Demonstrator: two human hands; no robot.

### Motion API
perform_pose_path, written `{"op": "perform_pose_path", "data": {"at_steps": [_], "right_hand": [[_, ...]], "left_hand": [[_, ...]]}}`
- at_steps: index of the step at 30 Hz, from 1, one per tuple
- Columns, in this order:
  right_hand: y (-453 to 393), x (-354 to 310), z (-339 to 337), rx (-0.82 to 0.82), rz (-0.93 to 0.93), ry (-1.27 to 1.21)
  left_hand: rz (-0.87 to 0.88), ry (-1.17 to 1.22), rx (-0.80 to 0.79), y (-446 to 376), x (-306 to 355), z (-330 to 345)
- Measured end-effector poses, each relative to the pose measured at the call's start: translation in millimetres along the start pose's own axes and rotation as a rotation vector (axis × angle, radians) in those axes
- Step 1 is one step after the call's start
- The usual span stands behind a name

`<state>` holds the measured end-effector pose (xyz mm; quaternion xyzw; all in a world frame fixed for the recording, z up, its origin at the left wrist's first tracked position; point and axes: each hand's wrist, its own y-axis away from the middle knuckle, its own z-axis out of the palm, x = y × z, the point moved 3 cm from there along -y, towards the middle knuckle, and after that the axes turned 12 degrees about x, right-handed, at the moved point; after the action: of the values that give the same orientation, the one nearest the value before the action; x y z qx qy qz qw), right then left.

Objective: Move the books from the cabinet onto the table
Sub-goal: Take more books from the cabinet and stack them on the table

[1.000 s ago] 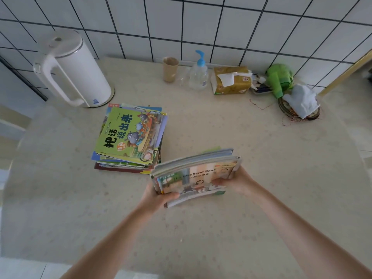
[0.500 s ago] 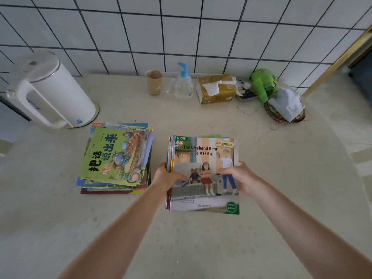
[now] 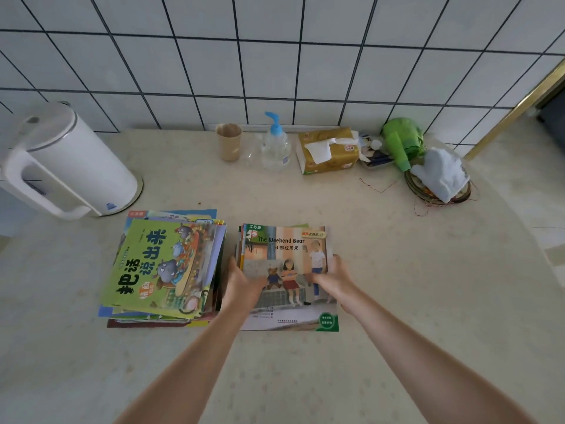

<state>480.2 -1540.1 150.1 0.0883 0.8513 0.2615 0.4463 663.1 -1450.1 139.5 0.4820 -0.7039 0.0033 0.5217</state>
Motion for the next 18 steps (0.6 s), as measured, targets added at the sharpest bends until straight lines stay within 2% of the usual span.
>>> {"op": "perform_pose_path", "data": {"at_steps": [6,11,15,18], "right_hand": [[-4.8,12.9,7.3,0.043,-0.11,0.198],[6.6,6.7,6.2,0.12,-0.165,0.296],[15.3,1.3,1.1,0.141,-0.312,0.408],[25.2,-0.5,-7.2,0.146,-0.43,0.46]], "left_hand": [[0.062,0.02,0.008,4.1,-10.5,4.4],[0.184,-0.211,0.032,4.6,-17.3,7.6],[0.355,-0.537,0.021,16.3,-25.7,15.0],[0.445,-0.632,0.052,29.0,-25.9,16.5]]}}
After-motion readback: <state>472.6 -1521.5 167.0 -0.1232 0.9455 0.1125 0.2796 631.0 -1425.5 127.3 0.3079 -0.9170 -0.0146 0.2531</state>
